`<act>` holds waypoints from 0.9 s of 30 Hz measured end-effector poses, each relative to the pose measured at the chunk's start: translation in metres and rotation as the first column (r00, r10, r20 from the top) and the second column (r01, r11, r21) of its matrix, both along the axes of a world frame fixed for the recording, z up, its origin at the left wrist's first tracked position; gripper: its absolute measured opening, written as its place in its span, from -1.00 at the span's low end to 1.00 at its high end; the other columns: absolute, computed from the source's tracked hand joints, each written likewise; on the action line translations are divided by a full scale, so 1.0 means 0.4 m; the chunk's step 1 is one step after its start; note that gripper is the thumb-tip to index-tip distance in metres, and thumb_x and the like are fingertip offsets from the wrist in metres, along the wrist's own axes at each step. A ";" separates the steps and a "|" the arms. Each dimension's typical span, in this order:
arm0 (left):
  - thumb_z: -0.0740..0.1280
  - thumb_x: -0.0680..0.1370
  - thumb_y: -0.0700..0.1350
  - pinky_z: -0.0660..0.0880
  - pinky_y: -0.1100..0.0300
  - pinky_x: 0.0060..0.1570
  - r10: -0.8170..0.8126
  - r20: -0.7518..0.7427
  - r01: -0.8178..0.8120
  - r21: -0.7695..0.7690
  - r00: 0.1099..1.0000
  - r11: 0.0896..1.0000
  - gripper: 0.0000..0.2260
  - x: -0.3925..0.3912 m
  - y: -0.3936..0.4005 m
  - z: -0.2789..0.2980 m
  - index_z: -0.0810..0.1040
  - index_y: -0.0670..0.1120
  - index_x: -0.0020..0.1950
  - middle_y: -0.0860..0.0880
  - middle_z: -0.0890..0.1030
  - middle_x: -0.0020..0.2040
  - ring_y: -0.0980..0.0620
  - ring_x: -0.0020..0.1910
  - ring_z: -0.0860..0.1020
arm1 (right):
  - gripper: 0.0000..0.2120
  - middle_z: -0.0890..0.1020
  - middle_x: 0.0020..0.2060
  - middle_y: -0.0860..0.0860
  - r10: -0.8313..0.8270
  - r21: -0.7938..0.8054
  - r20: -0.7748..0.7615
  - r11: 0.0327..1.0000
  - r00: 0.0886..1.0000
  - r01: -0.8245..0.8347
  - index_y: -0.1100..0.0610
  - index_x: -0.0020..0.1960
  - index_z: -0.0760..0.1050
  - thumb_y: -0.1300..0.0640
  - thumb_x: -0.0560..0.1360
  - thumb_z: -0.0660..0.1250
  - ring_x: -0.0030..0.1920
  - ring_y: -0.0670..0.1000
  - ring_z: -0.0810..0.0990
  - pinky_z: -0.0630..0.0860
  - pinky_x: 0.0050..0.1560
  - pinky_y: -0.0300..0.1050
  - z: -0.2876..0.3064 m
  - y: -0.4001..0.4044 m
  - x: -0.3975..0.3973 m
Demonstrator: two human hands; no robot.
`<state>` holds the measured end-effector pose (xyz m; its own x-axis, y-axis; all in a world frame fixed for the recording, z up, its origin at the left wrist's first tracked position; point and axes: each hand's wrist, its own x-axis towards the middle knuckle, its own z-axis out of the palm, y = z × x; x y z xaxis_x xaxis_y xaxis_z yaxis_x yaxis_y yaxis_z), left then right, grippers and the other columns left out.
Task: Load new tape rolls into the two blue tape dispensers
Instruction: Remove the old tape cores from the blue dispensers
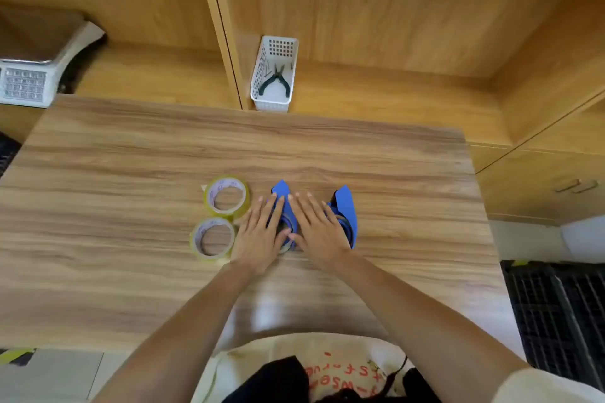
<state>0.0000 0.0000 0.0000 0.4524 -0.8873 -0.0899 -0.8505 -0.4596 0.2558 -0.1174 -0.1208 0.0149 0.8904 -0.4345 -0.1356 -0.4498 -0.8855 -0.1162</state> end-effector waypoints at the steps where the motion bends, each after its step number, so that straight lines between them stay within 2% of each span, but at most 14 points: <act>1: -0.02 0.59 0.19 0.30 -0.11 0.42 0.009 -0.032 -0.009 0.009 0.999 1.000 -0.39 -0.003 0.007 -0.003 0.12 -0.06 0.58 -0.08 0.22 0.57 -0.13 0.54 0.19 | -0.29 0.38 0.48 0.05 0.001 0.004 0.003 1.000 1.000 -0.001 0.10 0.55 0.00 -0.26 0.51 -0.05 0.49 0.10 0.32 0.35 0.41 0.11 -0.007 -0.001 -0.002; 4: 0.05 0.54 0.26 0.18 -0.10 0.46 0.041 -0.083 -0.042 -0.007 0.996 0.999 -0.30 -0.012 0.033 -0.011 0.01 -0.02 0.60 -0.10 0.14 0.59 -0.12 0.56 0.13 | -0.22 0.37 0.47 0.06 0.049 0.029 -0.045 0.998 0.998 -0.048 0.08 0.57 -0.13 -0.27 0.52 0.03 0.53 0.13 0.24 0.21 0.48 0.13 -0.011 0.000 -0.016; 6: 0.11 0.50 0.31 0.04 -0.04 0.48 0.035 -0.092 -0.036 -0.013 0.995 0.999 -0.23 -0.010 0.033 -0.007 -0.02 -0.01 0.60 -0.09 0.12 0.60 -0.12 0.56 0.10 | -0.20 0.26 0.53 0.06 0.072 0.084 -0.045 0.994 0.996 -0.068 0.07 0.59 -0.18 -0.24 0.55 0.12 0.57 0.13 0.11 0.06 0.52 0.13 -0.003 -0.009 -0.014; 8: 0.16 0.46 0.34 -0.02 0.01 0.46 0.025 -0.092 -0.024 0.008 0.995 1.000 -0.18 -0.010 0.037 -0.002 0.01 -0.02 0.60 -0.11 0.21 0.57 -0.13 0.54 0.16 | -0.19 0.09 0.58 0.04 0.089 0.128 -0.047 0.988 0.995 -0.082 0.03 0.58 -0.22 -0.23 0.55 0.16 0.58 0.13 0.03 0.00 0.55 0.15 0.007 -0.013 -0.015; 10: 0.20 0.45 0.35 0.06 -0.02 0.45 0.014 -0.085 -0.013 0.011 0.996 1.000 -0.15 -0.013 0.043 -0.004 0.04 -0.04 0.60 -0.14 0.31 0.52 -0.16 0.51 0.24 | -0.17 -0.07 0.60 0.02 0.102 0.137 -0.028 0.986 0.994 -0.098 -0.05 0.58 -0.25 -0.23 0.54 0.19 0.58 0.13 -0.02 0.00 0.54 0.17 0.004 -0.011 -0.018; 12: 0.22 0.45 0.34 0.24 -0.10 0.42 0.009 -0.079 -0.009 -0.001 0.997 1.000 -0.15 -0.009 0.041 -0.010 0.02 -0.05 0.59 -0.15 0.38 0.48 -0.17 0.47 0.32 | -0.15 -0.15 0.60 0.01 0.111 0.138 -0.023 0.985 0.994 -0.107 -0.08 0.57 -0.28 -0.20 0.54 0.22 0.58 0.14 -0.03 0.01 0.53 0.17 0.000 -0.011 -0.018; 14: 0.23 0.45 0.33 0.37 -0.13 0.36 0.003 -0.072 -0.004 -0.011 0.997 1.000 -0.14 -0.007 0.037 -0.010 -0.01 -0.05 0.59 -0.17 0.43 0.42 -0.18 0.41 0.40 | -0.15 -0.16 0.60 0.00 0.114 0.128 -0.024 0.986 0.993 -0.110 -0.05 0.58 -0.27 -0.17 0.54 0.24 0.59 0.14 -0.03 0.02 0.53 0.18 -0.004 -0.014 -0.018; 18: 0.28 0.43 0.32 0.47 -0.12 0.24 -0.015 -0.065 0.014 -0.020 0.998 1.000 -0.12 -0.004 0.030 -0.004 0.02 -0.06 0.60 -0.16 0.51 0.30 -0.19 0.26 0.51 | -0.21 -0.08 0.60 -0.01 0.102 0.136 -0.024 0.986 0.994 -0.098 0.03 0.59 -0.20 -0.07 0.57 0.22 0.59 0.09 -0.03 0.01 0.55 0.13 0.007 -0.022 -0.025; 21: 0.38 0.40 0.26 0.46 -0.08 0.22 -0.036 -0.073 0.036 0.002 0.997 0.999 -0.04 0.002 0.033 -0.006 -0.10 -0.02 0.59 -0.16 0.45 0.37 -0.21 0.26 0.50 | -0.27 -0.06 0.60 -0.03 0.069 0.172 -0.011 0.983 0.998 -0.066 0.04 0.59 -0.18 0.04 0.58 0.18 0.59 0.07 -0.03 -0.01 0.56 0.13 0.014 -0.035 -0.038; 27: 0.39 0.45 0.22 0.46 -0.05 0.21 -0.026 -0.144 0.033 0.045 0.989 0.998 -0.05 -0.002 0.035 0.013 -0.17 0.01 0.60 -0.13 0.31 0.48 -0.22 0.32 0.43 | -0.30 -0.07 0.60 -0.04 0.075 0.102 -0.039 0.992 0.996 -0.071 0.06 0.59 -0.20 0.15 0.60 0.14 0.59 0.08 -0.04 -0.01 0.55 0.12 0.013 -0.059 -0.045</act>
<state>-0.0008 0.0139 0.0053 0.4058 -0.8932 -0.1937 -0.8197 -0.4494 0.3552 -0.1353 -0.1444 0.0203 0.9119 -0.3505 -0.2138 -0.3905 -0.9011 -0.1886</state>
